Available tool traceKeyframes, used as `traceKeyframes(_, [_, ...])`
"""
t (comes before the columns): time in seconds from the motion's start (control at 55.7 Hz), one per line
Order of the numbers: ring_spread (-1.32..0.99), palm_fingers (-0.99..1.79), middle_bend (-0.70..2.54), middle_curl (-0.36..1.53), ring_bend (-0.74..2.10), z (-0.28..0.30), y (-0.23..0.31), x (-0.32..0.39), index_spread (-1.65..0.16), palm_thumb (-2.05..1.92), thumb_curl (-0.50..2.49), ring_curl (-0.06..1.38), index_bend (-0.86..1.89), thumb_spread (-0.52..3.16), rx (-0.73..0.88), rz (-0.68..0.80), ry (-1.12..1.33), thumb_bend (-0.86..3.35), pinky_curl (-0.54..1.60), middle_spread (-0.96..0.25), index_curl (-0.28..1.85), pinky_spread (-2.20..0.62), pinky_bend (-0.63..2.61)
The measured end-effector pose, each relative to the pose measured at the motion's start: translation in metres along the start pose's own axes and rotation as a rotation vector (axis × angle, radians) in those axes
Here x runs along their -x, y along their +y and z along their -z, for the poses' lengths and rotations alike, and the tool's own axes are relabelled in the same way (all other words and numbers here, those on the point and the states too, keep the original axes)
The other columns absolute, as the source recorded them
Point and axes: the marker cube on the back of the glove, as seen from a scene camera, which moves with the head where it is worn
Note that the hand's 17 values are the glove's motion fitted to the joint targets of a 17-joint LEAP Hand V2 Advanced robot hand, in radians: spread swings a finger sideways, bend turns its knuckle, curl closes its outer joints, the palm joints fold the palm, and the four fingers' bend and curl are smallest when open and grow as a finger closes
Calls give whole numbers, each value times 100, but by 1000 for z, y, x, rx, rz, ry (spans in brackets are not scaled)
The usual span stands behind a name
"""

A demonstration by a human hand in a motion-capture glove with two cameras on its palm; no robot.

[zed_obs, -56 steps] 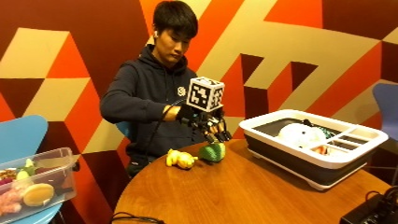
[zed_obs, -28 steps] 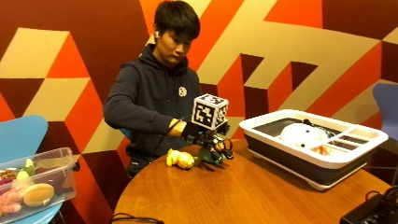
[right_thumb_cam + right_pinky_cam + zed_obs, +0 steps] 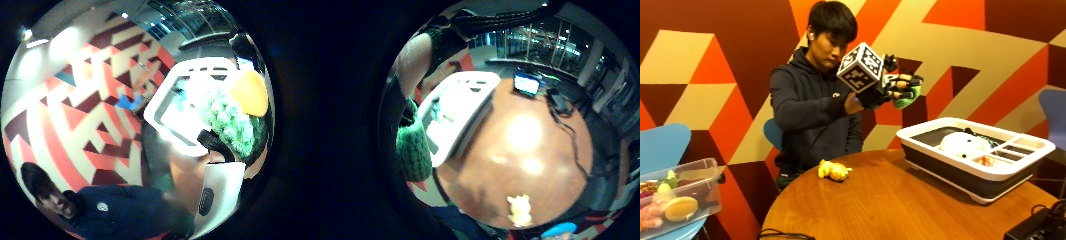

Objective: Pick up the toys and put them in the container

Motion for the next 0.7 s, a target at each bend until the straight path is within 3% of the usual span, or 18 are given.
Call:
traceKeyframes(0.108, [-13,12,65,49,22,-20,-25,22,-7,58,70,19,107,106,25,2,-161,15,32,-16,79,2,55])
traceKeyframes(0.233, [-13,4,58,48,24,-61,-32,25,-8,57,72,22,98,106,279,-33,-87,13,35,-15,80,2,61])
traceKeyframes(0.305, [-7,-17,35,42,23,-76,-25,22,-9,55,70,22,83,115,388,-39,-33,12,37,-8,74,4,72])
traceKeyframes(0.359, [-5,-31,25,39,23,-78,-18,20,-8,50,67,23,54,119,418,-33,-28,8,39,-2,67,4,80])
traceKeyframes(0.449, [-2,-28,14,35,19,-62,-12,11,-9,44,61,23,32,122,401,-53,-40,3,39,3,59,6,80])
traceKeyframes(0.7, [2,-6,21,34,19,26,50,-58,-11,37,52,23,17,130,487,-187,279,-2,35,6,50,6,65])
